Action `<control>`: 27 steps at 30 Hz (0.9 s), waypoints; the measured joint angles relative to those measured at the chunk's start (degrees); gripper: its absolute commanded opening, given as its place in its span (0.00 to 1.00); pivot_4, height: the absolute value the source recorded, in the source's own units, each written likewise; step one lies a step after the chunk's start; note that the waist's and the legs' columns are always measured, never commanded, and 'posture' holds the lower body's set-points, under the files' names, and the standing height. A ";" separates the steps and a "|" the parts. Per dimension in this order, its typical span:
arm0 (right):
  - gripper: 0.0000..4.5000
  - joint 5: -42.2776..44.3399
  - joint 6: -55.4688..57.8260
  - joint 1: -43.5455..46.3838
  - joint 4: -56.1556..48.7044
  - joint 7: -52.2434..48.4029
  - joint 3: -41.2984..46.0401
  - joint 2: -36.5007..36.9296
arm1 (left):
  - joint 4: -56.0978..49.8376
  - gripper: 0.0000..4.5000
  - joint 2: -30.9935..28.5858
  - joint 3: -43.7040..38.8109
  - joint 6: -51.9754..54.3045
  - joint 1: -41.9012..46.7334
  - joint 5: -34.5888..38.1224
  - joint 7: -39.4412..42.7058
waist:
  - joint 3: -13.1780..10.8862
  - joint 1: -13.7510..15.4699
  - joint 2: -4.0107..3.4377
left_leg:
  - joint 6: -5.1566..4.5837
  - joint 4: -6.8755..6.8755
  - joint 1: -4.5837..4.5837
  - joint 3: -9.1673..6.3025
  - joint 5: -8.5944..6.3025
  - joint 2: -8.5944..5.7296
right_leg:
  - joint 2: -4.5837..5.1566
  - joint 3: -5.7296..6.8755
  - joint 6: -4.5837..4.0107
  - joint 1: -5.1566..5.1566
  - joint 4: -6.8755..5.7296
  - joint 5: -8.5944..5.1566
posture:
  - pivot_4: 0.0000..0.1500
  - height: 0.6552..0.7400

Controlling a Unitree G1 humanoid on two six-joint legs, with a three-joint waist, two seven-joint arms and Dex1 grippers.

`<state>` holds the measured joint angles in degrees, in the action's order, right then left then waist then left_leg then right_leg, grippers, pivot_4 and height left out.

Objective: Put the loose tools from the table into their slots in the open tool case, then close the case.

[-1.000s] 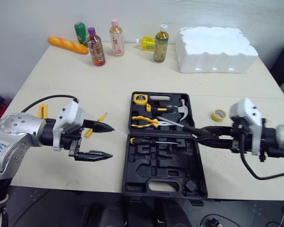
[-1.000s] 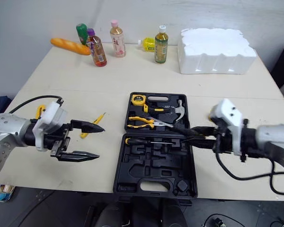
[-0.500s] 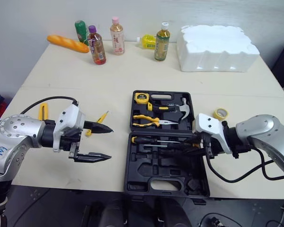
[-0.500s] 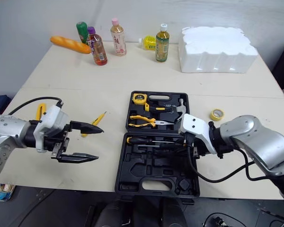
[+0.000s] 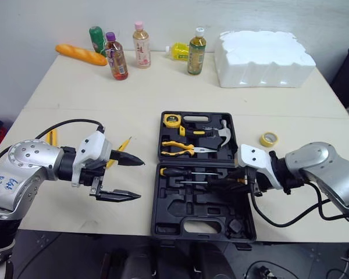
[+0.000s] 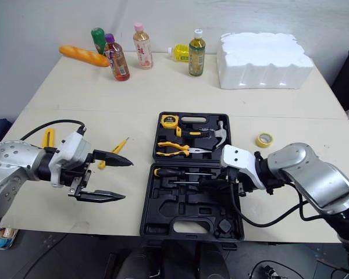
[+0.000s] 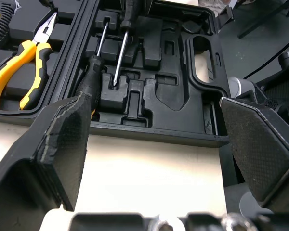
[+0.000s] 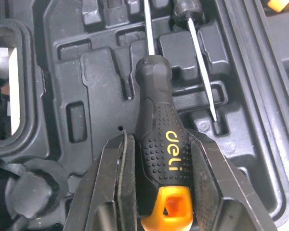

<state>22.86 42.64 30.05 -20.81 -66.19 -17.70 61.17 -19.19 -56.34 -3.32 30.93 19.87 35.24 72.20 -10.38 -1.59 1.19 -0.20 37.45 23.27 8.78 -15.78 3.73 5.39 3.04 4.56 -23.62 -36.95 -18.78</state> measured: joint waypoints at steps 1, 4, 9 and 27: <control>0.23 -0.69 -0.66 -0.01 0.56 -0.24 -0.21 -0.31 | 0.01 1.00 0.04 0.02 -0.13 0.01 -0.06 0.03 | 0.00 0.00 0.00 | 0.00 0.01 0.00 0.00 0.00 0.00 | 0.00 0.01 0.00 0.01 0.00 0.00 | 1.00 0.95; 0.46 -2.26 -1.79 0.03 1.87 -0.36 -1.21 -2.63 | 0.13 1.00 0.16 0.11 -0.36 0.31 -0.21 0.03 | 0.00 -0.03 0.00 | 0.00 0.07 0.00 0.01 0.00 0.01 | -0.01 0.02 0.00 0.00 -0.07 0.00 | 1.00 0.95; 0.97 -3.07 -0.63 0.38 2.65 -0.53 -1.92 -4.60 | 0.17 1.00 0.38 0.59 -0.44 0.94 -0.39 0.00 | 0.00 -0.16 0.00 | 0.00 0.17 0.00 0.06 0.00 0.05 | -0.05 0.04 0.00 -0.01 -0.14 0.00 | 1.00 0.95; 0.00 -0.64 -10.21 -4.94 8.10 4.64 9.99 -17.01 | 1.57 1.00 2.96 1.86 -0.57 2.93 -0.83 -0.77 | 0.02 0.03 0.04 | -0.04 0.42 0.00 0.07 -0.03 0.07 | -0.39 -0.01 0.02 0.03 -0.28 0.01 | 1.00 0.95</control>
<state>22.22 32.42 25.11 -12.71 -61.55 -7.71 44.16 -17.62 -53.38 -1.47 30.37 22.80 34.40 71.43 -10.36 -1.56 1.23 -0.24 37.86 23.27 8.86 -15.81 3.81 5.00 3.03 4.58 -23.59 -37.23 -18.77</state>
